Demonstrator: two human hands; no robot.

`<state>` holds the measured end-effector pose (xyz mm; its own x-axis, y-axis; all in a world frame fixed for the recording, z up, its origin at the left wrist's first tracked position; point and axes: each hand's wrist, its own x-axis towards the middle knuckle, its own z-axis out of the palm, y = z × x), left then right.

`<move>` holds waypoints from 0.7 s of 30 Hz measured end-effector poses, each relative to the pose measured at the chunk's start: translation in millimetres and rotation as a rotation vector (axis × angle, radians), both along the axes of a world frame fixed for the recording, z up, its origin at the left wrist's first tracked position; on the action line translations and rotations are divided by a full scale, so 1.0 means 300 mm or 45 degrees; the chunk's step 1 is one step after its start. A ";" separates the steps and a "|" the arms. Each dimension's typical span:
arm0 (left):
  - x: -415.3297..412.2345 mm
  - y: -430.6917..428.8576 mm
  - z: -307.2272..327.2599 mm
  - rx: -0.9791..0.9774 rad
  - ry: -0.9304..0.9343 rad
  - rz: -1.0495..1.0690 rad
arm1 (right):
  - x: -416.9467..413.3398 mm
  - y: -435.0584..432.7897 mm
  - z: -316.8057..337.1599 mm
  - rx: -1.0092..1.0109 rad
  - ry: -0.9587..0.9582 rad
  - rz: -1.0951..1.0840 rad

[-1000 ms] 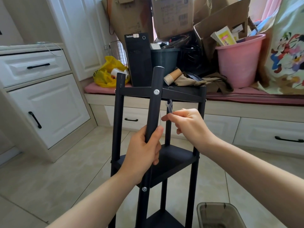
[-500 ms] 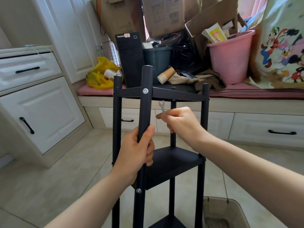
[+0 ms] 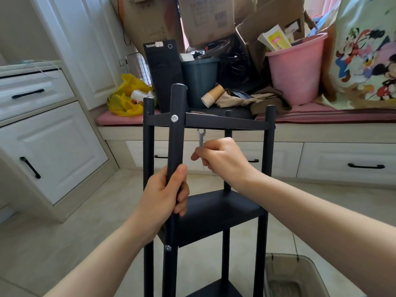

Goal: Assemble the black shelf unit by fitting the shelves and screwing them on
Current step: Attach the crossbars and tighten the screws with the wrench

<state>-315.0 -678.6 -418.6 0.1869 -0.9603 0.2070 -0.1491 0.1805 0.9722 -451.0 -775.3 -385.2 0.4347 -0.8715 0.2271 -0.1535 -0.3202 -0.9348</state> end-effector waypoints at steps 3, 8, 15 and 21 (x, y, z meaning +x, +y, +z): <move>0.018 0.004 0.006 0.026 -0.017 0.003 | 0.023 0.000 0.003 -0.006 -0.025 0.034; 0.035 0.016 0.015 0.042 -0.053 -0.012 | 0.073 0.002 -0.002 -0.011 -0.031 0.104; 0.062 0.021 0.016 0.049 -0.063 -0.008 | 0.126 0.010 0.001 -0.076 -0.112 0.142; 0.092 0.026 0.010 0.066 -0.043 -0.011 | 0.134 0.011 0.009 -0.130 -0.139 0.143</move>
<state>-287.5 -670.7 -415.5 0.1724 -0.9714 0.1631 -0.1804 0.1317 0.9747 -410.8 -771.9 -382.4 0.4957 -0.7889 0.3632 -0.0106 -0.4236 -0.9058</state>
